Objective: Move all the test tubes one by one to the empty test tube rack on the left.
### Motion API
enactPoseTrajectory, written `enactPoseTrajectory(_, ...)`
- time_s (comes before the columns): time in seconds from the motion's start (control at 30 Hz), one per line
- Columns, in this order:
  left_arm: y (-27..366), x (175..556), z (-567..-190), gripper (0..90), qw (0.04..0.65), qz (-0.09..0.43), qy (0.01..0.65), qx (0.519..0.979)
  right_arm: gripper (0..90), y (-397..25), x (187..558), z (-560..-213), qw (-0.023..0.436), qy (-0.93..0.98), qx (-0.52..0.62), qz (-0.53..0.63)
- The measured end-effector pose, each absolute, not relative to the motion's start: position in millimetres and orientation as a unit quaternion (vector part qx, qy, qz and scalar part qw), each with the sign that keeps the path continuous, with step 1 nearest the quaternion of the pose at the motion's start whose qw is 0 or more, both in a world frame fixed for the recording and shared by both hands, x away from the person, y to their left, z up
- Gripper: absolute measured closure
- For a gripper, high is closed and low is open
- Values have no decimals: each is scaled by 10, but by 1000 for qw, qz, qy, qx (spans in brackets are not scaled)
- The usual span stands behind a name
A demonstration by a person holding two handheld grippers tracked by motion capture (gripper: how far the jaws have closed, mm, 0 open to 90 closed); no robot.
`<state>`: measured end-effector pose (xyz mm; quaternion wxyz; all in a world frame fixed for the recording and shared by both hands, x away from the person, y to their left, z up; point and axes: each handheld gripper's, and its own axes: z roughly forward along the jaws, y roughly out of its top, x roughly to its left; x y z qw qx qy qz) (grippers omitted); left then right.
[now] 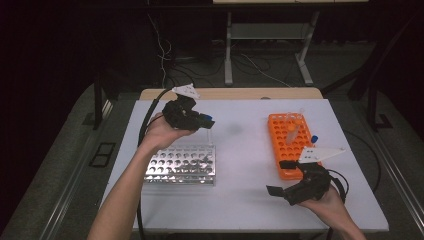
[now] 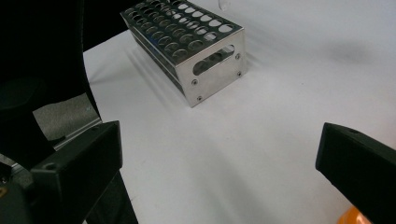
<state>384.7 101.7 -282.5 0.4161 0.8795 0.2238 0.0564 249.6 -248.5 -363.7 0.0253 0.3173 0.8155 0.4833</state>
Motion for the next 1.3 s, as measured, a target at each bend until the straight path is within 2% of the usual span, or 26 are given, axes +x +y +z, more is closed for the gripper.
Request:
enactPoseTrajectory(1.17, 1056, 3860, -3533, 746, 409, 28, 243, 879, 2, -2602, 2450, -3737, 24, 810, 330, 485)
enactPoseTrajectory(1.23, 1057, 3865, -3539, 736, 410, 25, 244, 878, 2, -2604, 2447, -3738, 24, 810, 330, 484)
enactPoseTrajectory(1.3, 1055, 3866, -3534, 655, 413, 21, 248, 876, 2, -2608, 2446, -3738, 24, 810, 330, 484)
